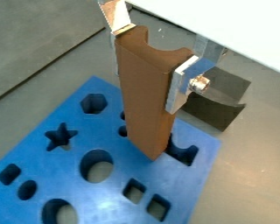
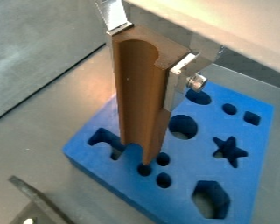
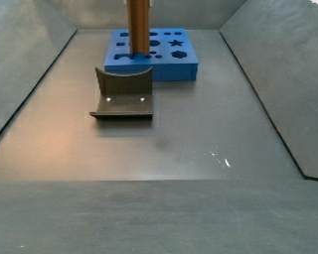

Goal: Insert the arch object.

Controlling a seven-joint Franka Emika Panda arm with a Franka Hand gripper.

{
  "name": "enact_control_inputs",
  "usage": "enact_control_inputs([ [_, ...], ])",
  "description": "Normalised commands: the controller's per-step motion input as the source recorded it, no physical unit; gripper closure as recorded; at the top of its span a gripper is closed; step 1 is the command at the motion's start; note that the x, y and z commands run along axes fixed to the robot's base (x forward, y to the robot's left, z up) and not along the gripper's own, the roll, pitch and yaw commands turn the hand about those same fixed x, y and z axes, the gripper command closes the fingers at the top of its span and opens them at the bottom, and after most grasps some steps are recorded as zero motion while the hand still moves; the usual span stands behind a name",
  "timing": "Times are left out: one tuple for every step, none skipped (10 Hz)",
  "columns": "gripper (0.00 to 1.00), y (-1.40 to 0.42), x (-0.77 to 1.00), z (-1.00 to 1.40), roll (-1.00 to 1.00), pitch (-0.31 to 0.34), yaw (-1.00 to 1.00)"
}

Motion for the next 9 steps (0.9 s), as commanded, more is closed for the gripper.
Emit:
enact_control_inputs([
  [1.00, 0.13, 1.00, -0.24, 0.00, 0.019, 0.27],
  [1.00, 0.07, 0.93, -0.10, 0.06, 0.031, 0.33],
  [1.00, 0.10, 0.89, -0.11, 0.16, 0.060, 0.31],
  [1.00, 0.11, 0.87, -0.15, 0.16, 0.076, 0.34],
  [1.00, 0.07, 0.88, -0.16, 0.13, 0.067, 0.34],
  [1.00, 0.05, 0.89, -0.21, 0.04, 0.049, 0.35],
  [1.00, 0.00, 0.93, -0.28, 0.00, 0.026, 0.30],
  [1.00, 0.00, 0.95, -0.35, 0.00, 0.007, 0.25],
  [1.00, 0.00, 0.96, -0.40, 0.00, 0.020, 0.23],
])
